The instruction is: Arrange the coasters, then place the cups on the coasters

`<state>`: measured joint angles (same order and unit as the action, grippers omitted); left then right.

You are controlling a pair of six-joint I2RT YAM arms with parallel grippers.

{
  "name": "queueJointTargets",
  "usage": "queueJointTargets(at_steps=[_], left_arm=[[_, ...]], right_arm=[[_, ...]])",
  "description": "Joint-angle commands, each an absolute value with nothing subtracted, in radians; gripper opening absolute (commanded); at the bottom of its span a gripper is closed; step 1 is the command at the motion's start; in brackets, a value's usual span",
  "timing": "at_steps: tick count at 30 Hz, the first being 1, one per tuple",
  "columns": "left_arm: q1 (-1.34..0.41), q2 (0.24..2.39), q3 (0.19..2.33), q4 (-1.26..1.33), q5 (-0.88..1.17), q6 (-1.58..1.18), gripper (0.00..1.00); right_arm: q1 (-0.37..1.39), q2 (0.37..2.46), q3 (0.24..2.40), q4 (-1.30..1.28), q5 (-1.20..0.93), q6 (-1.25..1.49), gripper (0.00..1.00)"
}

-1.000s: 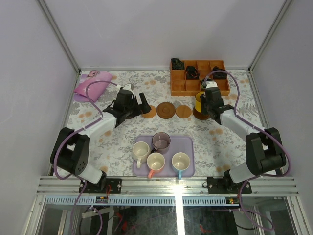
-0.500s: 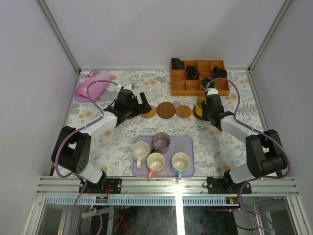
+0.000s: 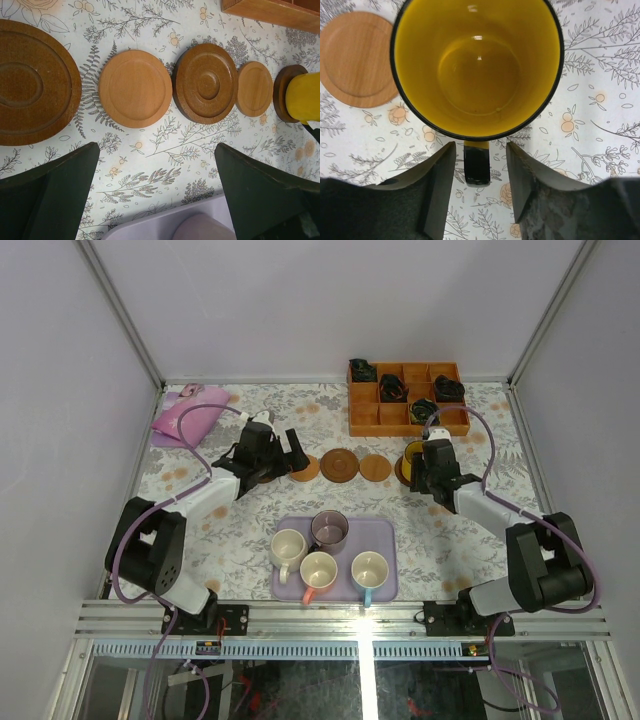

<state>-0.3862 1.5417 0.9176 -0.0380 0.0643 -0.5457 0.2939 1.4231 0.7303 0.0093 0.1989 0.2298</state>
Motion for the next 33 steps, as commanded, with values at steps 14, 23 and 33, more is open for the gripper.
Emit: queueJointTargets(at_steps=[14,23,33], left_arm=[[-0.392,1.495,0.904,0.001,0.062,-0.560,1.00],[-0.391,1.464,0.875,0.004,0.045,-0.561,1.00],[-0.391,1.475,0.871,0.003,0.052,-0.560,1.00]], right_arm=[[0.290,1.493,0.773,-0.034,0.206,0.262,0.66],[0.290,1.398,0.765,-0.109,0.149,0.290,0.84],[0.290,1.317,0.697,-0.187,0.143,0.364,0.66]])
